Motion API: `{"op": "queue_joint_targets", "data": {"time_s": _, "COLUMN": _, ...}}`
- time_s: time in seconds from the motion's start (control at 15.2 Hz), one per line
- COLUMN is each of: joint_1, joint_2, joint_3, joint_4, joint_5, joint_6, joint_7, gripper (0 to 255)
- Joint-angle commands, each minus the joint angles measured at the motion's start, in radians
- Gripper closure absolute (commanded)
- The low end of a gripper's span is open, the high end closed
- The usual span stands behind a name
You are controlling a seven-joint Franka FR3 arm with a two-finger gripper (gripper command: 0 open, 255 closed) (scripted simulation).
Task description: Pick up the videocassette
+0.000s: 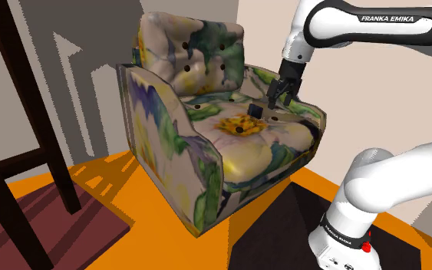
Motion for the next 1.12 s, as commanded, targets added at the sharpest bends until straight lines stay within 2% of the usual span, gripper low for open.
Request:
{"op": "queue_joint_targets", "data": {"time_s": 0.0, "joint_1": 0.0, "joint_2": 0.0, "joint_3": 0.0, "joint_4": 0.0, "joint_5": 0.0, "joint_6": 0.0, "joint_7": 0.0, "gripper": 0}}
{"op": "queue_joint_targets", "data": {"time_s": 0.59, "joint_1": -0.018, "joint_2": 0.269, "joint_3": -0.181, "joint_4": 0.132, "joint_5": -0.03, "joint_6": 0.138, "joint_7": -0.191, "gripper": 0}}
{"op": "queue_joint_targets", "data": {"time_s": 1.06, "joint_1": -0.012, "joint_2": 0.52, "joint_3": -0.314, "joint_4": 0.306, "joint_5": 0.027, "joint_6": 0.202, "joint_7": -0.358, "gripper": 0}}
